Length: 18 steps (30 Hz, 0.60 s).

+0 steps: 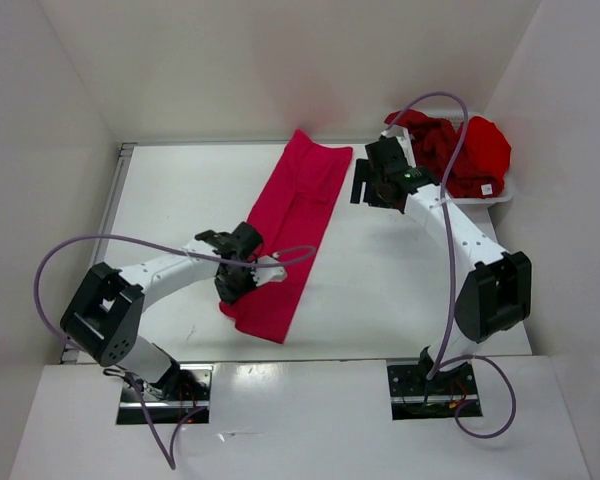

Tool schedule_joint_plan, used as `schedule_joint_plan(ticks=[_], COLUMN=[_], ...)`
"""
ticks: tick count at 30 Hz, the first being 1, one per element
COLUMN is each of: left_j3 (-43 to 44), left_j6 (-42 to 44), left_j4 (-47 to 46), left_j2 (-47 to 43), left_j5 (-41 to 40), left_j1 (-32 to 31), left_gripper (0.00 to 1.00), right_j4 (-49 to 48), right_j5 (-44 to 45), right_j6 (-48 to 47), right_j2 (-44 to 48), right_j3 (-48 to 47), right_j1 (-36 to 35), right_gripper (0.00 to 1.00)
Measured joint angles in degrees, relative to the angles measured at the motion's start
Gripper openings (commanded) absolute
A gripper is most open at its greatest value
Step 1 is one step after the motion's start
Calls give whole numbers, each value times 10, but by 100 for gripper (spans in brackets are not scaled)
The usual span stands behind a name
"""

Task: Fold and stack the t-shirts
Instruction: Rotate the tshirt 90 degrees

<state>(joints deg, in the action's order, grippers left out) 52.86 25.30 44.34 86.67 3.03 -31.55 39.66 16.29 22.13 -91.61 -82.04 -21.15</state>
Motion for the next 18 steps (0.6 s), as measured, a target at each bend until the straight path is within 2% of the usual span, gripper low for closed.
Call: schedule_joint_plan(ticks=[5,11,13,16,18], left_j3=[33,62,68,73,72], left_j6=[-2,-2,-2,-3,-9], left_j4=[10,21,26,41,50], left_j2=[21,38,36,23,7], left_j5=[9,24,27,27,20], left_j1=[-77,-92,-92,-92,-92], left_gripper=[17,19,27,55,61], right_j4=[-9,-9,-9,-9,-8], right_j5=[0,3,5,-2,-10], right_j6=[10,25,34,54,70], right_j2=[5,28,43,71,94], right_j3=[6,41,61,102,133], right_j1=[0,-18,-36,-54,-59], right_gripper=[85,85,85,85,85])
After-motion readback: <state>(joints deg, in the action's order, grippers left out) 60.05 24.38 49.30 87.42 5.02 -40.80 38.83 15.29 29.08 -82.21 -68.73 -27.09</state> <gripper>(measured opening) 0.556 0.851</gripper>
